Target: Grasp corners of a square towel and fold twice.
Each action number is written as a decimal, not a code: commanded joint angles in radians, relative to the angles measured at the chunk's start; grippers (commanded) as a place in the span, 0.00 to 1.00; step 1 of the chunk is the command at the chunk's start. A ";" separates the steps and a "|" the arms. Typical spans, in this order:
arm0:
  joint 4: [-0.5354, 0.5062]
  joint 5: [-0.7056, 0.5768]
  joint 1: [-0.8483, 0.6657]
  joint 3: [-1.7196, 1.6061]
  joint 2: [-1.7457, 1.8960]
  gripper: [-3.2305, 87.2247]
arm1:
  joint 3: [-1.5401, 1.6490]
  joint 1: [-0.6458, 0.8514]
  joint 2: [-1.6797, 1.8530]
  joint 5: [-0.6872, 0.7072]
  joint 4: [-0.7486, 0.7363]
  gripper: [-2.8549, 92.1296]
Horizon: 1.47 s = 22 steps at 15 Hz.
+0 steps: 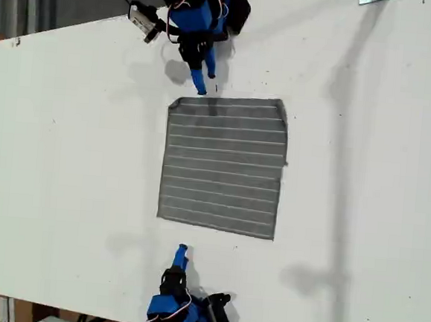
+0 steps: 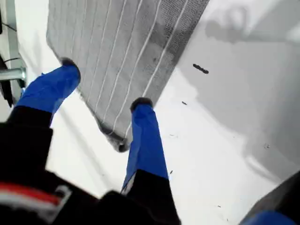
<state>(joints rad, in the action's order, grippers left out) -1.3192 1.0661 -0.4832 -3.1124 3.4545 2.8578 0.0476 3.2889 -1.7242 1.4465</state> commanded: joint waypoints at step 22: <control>0.169 0.500 0.646 0.640 -0.857 0.23 | -0.923 -0.420 -1.345 -0.141 0.106 0.29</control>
<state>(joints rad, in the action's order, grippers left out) -1.1812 1.5110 0.0721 -2.5265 2.6124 2.0785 -0.2838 2.0494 -1.7856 1.5232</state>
